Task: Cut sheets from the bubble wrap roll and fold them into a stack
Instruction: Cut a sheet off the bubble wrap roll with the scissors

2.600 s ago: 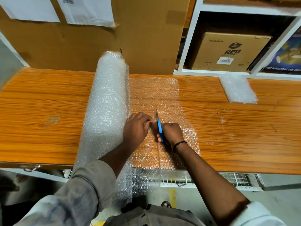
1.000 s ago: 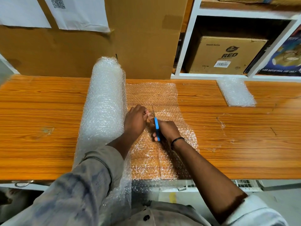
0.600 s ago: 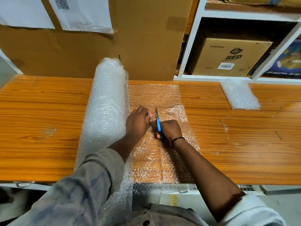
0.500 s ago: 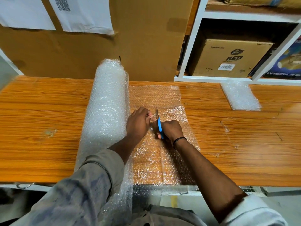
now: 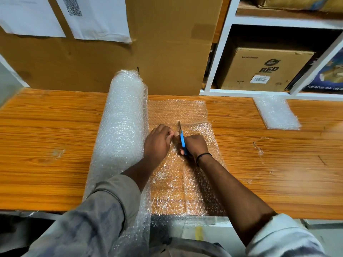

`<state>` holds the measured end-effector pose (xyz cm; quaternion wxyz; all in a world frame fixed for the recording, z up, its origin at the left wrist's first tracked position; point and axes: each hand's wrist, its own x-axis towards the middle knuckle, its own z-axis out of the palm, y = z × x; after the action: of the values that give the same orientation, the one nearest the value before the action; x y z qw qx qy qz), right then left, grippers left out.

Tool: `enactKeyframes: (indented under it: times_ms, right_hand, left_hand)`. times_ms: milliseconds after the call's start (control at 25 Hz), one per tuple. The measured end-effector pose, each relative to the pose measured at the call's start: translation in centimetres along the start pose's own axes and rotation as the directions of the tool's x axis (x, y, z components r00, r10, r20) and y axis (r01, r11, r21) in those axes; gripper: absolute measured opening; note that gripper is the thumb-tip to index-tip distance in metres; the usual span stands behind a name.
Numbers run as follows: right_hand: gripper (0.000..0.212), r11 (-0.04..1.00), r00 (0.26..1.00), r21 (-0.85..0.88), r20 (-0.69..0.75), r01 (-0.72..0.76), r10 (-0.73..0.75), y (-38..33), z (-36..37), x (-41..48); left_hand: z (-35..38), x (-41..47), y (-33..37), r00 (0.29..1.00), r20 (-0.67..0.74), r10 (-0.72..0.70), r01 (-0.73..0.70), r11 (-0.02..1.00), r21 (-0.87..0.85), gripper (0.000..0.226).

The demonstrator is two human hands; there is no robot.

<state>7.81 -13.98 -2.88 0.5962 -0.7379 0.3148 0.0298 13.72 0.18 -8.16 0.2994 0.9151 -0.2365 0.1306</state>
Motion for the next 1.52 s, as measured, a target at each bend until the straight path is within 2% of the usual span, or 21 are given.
enactKeyframes:
  times_ms: [240,440,640,800,1000,1200,1320,1520]
  right_hand:
    - [0.036,0.999,0.999,0.034,0.017,-0.036,0.036,-0.5,-0.3,0.8]
    - [0.035,0.983,0.995,0.166,0.076,-0.075,0.063,-1.2,-0.2,1.3]
    - [0.028,0.998,0.999,-0.020,0.002,-0.053,0.053,-1.3,0.1,2.3]
    - [0.024,0.996,0.995,0.013,0.055,-0.086,0.085,-1.5,-0.9,2.1]
    - [0.033,0.993,0.991,0.050,0.091,-0.103,0.098,-1.2,-1.5,2.4]
    - [0.045,0.977,0.977,0.182,0.200,-0.109,0.071,-1.4,-2.2,2.1]
    - [0.049,0.979,0.975,0.171,0.209,-0.110,0.074,-1.6,-2.0,2.6]
    - [0.049,0.984,0.982,0.143,0.172,-0.105,0.080,-1.4,-1.0,3.5]
  left_hand:
    - [0.2,0.0,-0.2,1.000,0.001,0.006,-0.006,1.000,0.000,0.012]
    - [0.2,0.1,-0.2,1.000,0.008,0.004,-0.004,1.000,-0.004,0.011]
    - [0.3,0.0,-0.4,0.999,-0.006,0.035,-0.035,0.999,-0.032,0.011]
    - [0.1,0.2,-0.1,1.000,0.017,-0.007,0.007,0.999,-0.036,0.011]
    - [-0.4,2.2,0.9,0.996,0.040,-0.074,0.072,0.996,0.060,0.015]
    - [-0.6,5.5,1.2,0.980,0.125,-0.155,0.130,0.974,0.187,0.020]
    - [0.1,7.0,0.5,0.979,0.140,-0.149,0.112,0.964,0.239,0.027]
    - [1.2,9.3,-0.5,0.983,0.147,-0.112,0.080,0.975,0.207,0.020]
